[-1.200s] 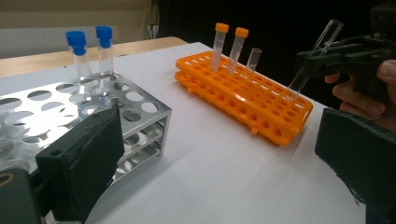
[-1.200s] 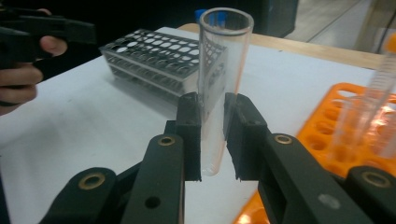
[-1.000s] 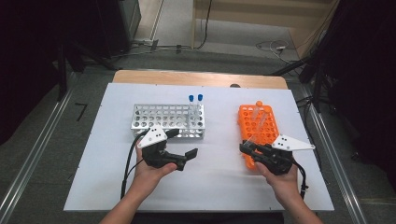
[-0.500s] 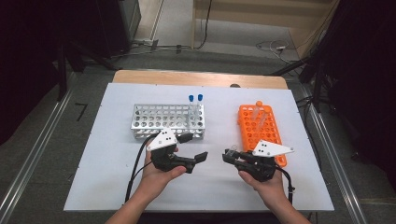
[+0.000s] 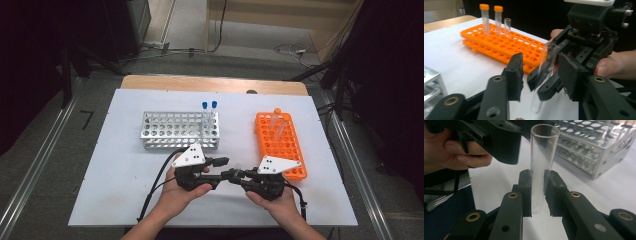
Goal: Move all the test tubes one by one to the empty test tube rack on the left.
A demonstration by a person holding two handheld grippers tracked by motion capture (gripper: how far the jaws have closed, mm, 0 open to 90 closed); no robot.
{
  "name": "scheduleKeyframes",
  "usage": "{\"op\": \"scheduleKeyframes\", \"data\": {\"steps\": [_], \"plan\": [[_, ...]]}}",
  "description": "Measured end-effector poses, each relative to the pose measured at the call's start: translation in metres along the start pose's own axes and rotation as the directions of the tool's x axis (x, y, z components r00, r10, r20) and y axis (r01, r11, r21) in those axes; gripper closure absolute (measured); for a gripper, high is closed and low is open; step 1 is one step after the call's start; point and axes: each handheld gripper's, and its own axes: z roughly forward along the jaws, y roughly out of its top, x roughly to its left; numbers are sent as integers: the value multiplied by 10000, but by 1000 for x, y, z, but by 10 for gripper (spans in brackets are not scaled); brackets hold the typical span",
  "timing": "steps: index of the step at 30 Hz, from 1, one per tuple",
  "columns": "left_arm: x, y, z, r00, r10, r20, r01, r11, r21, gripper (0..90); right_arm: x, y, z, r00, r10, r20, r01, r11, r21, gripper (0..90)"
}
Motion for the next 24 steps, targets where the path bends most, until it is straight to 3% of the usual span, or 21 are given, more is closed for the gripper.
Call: {"op": "scheduleKeyframes", "data": {"steps": [10,19,24], "plan": [[-4,-1,8,9991,314,296,-324,9988,366,731,4,0,5,9987,-76,-498,89,9996,259,736],[-7,0,6,9977,680,35,-680,9973,289,765,5,1,4,9986,-163,-509,177,9995,271,727],[-4,1,2,9982,569,-198,-567,9983,104,766,5,1,2,9978,-278,-600,286,9995,135,621]]}}
